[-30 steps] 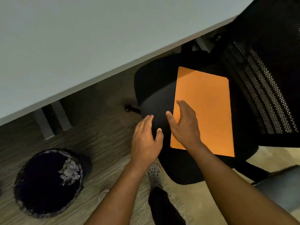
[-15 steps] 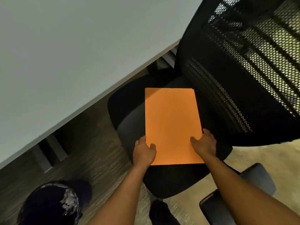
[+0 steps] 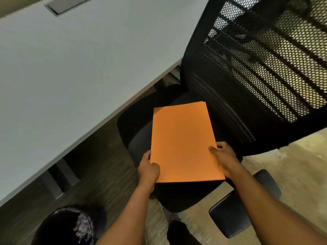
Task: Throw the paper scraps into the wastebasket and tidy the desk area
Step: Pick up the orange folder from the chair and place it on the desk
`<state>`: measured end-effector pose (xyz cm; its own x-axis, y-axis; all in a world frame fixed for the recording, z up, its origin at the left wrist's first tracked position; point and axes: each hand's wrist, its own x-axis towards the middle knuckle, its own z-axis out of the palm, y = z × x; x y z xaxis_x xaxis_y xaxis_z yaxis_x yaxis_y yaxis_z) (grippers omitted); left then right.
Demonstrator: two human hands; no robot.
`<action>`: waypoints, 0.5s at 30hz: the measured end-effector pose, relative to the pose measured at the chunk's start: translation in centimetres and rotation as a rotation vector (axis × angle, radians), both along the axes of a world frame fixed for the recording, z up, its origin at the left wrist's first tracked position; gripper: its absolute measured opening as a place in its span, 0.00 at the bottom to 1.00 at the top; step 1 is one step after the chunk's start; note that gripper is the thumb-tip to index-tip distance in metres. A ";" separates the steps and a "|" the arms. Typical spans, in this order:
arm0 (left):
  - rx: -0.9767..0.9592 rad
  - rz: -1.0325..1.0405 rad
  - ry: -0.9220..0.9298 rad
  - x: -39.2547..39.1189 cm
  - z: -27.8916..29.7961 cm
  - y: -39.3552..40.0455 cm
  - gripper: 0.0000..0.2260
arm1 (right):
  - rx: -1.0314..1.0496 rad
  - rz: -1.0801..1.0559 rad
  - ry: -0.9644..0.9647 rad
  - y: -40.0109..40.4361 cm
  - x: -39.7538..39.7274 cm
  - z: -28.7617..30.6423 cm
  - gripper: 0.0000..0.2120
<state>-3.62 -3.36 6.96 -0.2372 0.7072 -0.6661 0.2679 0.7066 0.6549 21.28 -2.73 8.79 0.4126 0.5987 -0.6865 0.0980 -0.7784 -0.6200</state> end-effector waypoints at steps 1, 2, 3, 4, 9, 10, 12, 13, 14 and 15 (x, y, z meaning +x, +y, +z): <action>-0.010 -0.005 -0.003 -0.4 0.6 -0.3 0.24 | 0.028 -0.016 0.045 -0.2 -0.1 1.1 0.15; -0.026 -0.016 -0.004 -0.8 1.2 -0.6 0.23 | 0.052 -0.034 0.097 -0.4 -0.2 2.3 0.15; -0.053 -0.024 -0.007 -1.4 1.8 -1.0 0.23 | 0.075 -0.047 0.149 -0.6 -0.5 3.7 0.15; -0.077 -0.028 -0.022 -1.9 2.6 -1.5 0.24 | 0.102 -0.053 0.186 -0.8 -0.8 5.3 0.14; -0.010 -0.103 -0.054 -4.3 7.9 -4.1 0.26 | 0.286 -0.043 0.235 -1.8 -4.0 13.8 0.09; 0.033 -0.131 -0.039 -4.6 9.3 -4.4 0.26 | 0.327 -0.037 0.233 -2.1 -4.9 15.4 0.08; 0.125 -0.176 -0.052 -5.1 12.3 -4.9 0.24 | 0.404 -0.026 0.220 -2.9 -6.7 18.0 0.05; 0.177 -0.203 -0.052 -5.3 14.0 -5.1 0.24 | 0.442 -0.015 0.209 -3.4 -7.7 19.3 0.05; 0.226 -0.240 -0.051 -5.2 15.7 -5.1 0.23 | 0.474 -0.004 0.190 -3.8 -8.7 20.2 0.05; 0.266 -0.274 -0.063 -5.0 17.2 -5.1 0.22 | 0.501 0.011 0.157 -4.0 -9.7 21.0 0.07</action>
